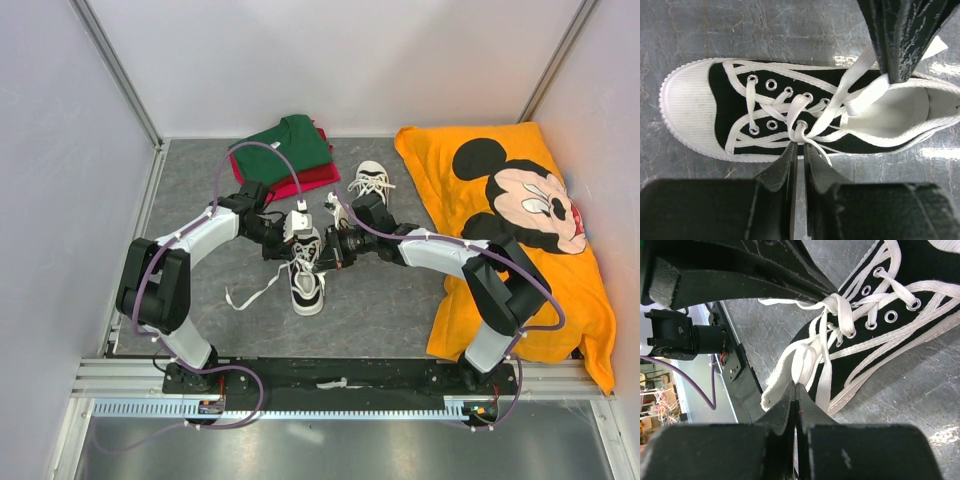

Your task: Tie the shoes

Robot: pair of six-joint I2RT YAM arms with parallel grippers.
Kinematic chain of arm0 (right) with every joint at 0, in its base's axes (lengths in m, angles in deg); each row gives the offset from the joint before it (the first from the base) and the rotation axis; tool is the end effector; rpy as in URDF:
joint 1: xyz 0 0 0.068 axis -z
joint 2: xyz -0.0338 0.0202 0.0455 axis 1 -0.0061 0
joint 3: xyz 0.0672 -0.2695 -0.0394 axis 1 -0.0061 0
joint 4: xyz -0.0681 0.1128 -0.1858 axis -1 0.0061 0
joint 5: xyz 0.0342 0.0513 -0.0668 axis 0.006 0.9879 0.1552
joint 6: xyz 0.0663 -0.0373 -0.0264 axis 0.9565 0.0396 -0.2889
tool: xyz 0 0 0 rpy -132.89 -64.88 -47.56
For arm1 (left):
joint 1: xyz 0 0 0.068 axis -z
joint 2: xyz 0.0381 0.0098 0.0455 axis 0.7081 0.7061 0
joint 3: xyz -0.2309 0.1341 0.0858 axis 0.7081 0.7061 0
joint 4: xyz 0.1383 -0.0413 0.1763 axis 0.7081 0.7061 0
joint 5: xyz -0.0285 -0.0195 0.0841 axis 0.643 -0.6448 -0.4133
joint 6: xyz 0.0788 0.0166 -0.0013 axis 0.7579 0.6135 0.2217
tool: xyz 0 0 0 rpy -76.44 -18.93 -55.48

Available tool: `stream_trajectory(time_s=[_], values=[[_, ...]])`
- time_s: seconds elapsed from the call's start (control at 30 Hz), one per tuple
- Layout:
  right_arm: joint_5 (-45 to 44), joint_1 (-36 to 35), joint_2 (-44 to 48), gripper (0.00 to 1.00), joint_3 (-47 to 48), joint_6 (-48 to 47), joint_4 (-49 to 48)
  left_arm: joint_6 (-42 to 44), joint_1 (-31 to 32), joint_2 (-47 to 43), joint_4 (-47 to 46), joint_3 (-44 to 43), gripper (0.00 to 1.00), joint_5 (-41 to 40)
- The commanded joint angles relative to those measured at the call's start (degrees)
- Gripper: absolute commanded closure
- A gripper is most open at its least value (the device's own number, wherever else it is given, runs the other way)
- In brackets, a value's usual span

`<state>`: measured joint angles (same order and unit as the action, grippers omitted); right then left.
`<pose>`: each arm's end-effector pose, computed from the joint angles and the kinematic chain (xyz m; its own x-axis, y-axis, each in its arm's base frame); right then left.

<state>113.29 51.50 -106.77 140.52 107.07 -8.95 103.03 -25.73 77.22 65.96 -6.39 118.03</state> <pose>0.2523 0.2554 0.2116 -0.8269 -0.2138 -0.5201 -0.5578 0.4283 0.7109 0.2631 -0.1420 0.2032 -0.0829 0.6995 -0.7098 0.9966 0.0604 -0.0569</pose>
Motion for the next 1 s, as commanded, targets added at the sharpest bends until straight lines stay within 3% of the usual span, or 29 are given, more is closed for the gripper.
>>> stream_trajectory(time_s=[0.0,0.23,0.63,0.97], values=[[1.19,-0.17,-0.18,1.0,-0.63,0.55,-1.92,-0.34,0.07,-1.04,-3.08,-2.04,0.84,-2.3],[1.28,-0.26,-0.62,1.0,-0.54,0.99,-2.35,-2.1,-0.37,-2.27,-8.61,-1.95,0.78,-5.56],[-1.36,-0.08,1.31,1.0,-1.86,4.41,-5.07,5.28,0.07,-1.13,-1.15,-5.29,0.72,4.0],[-2.15,1.41,1.14,1.0,-2.39,8.46,-6.83,8.27,0.95,0.71,1.58,-6.6,0.73,4.45]])
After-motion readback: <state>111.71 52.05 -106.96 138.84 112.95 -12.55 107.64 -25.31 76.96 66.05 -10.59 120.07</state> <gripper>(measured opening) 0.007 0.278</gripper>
